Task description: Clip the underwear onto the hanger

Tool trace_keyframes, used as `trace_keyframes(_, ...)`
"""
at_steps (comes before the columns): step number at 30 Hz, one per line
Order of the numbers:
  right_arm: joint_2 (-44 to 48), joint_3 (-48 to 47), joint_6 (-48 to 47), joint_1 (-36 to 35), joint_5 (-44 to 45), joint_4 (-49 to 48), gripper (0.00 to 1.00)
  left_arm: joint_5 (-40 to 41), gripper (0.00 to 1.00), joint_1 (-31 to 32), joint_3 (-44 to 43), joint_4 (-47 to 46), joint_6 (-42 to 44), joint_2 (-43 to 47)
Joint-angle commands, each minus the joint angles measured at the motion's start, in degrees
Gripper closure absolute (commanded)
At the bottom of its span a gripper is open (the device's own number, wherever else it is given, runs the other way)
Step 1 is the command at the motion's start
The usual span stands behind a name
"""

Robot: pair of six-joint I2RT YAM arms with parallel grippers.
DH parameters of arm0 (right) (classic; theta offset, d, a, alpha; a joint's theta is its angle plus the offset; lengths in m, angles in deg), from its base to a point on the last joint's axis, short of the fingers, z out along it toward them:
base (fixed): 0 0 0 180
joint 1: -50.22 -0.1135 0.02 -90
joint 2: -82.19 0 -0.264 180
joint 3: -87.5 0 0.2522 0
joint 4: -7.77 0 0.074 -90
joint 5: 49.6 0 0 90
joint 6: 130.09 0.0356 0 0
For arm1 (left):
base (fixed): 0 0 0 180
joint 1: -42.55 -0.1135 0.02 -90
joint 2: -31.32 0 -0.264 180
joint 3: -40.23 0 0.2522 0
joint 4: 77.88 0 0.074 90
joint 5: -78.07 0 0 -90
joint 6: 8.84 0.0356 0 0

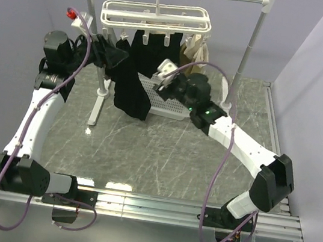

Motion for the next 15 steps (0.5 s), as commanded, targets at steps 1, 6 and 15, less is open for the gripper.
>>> trace_keyframes(1, 2.7, -1.6, 12.6, 4.2, -7.7, 5.3, 0.31, -5.1, 0.24, -0.3, 5.0, -5.2, 3.0, 6.1)
trace_keyframes(6, 2.1, 0.3, 20.4, 7.9, -14.8, 6.9, 0.38, -7.3, 0.25, -0.3, 10.3, 1.3, 12.9, 10.5)
trace_keyframes(15, -2.9, 0.2, 35.2, 11.6, -23.8, 3.8, 0.43, 12.5, 0.17, 8.6, 19.4, 3.6, 19.1, 11.9)
